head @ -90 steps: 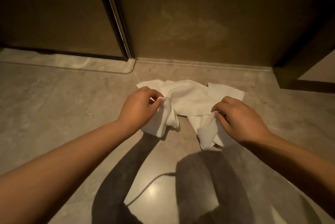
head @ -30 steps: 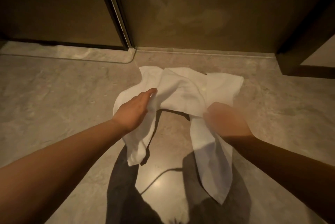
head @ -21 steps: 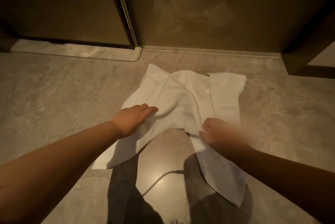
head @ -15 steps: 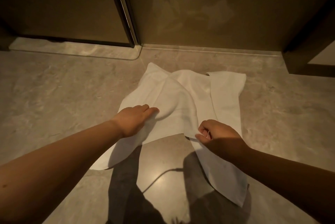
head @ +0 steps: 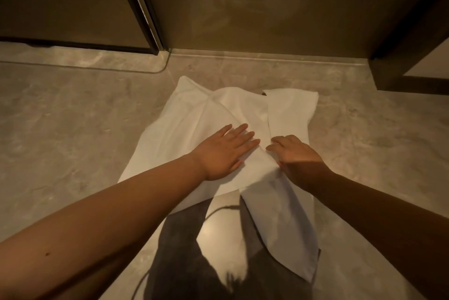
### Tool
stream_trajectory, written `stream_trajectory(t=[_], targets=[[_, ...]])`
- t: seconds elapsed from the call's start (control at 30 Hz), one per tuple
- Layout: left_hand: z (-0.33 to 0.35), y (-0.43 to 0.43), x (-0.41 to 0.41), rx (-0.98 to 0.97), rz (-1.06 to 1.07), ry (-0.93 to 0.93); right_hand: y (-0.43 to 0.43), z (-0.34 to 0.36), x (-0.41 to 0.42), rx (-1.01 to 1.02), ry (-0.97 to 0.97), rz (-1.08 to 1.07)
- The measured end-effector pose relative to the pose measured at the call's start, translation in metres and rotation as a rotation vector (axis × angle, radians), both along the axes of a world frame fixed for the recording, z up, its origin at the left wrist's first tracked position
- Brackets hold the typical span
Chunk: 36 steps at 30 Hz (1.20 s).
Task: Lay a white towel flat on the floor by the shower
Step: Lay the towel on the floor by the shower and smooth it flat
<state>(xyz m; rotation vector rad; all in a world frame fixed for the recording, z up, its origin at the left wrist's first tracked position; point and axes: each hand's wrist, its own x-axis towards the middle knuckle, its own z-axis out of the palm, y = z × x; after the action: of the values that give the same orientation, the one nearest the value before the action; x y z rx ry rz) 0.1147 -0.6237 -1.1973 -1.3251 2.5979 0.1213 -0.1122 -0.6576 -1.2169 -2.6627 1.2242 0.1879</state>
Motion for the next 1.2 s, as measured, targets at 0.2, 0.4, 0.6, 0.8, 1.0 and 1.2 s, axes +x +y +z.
stream_trajectory(t=[0.2, 0.4, 0.6, 0.8, 1.0, 1.2], targets=[[-0.026, 0.002, -0.003, 0.163, 0.080, -0.079, -0.014, -0.014, -0.004, 0.003, 0.073, -0.029], [-0.037, 0.006, -0.003, 0.149, 0.104, -0.046, -0.018, -0.025, 0.003, 0.051, -0.006, -0.170], [-0.033, 0.005, -0.013, 0.064, 0.074, -0.042, -0.025, -0.020, 0.004, -0.013, -0.140, -0.260], [-0.038, 0.008, -0.040, 0.147, 0.093, -0.005, -0.028, 0.000, -0.025, -0.118, -0.250, -0.303], [-0.037, 0.006, -0.056, 0.224, 0.087, -0.034, -0.032, 0.016, -0.069, -0.092, -0.191, -0.407], [-0.034, 0.008, -0.062, 0.166, 0.019, -0.073, -0.029, 0.021, -0.091, -0.034, -0.081, -0.551]])
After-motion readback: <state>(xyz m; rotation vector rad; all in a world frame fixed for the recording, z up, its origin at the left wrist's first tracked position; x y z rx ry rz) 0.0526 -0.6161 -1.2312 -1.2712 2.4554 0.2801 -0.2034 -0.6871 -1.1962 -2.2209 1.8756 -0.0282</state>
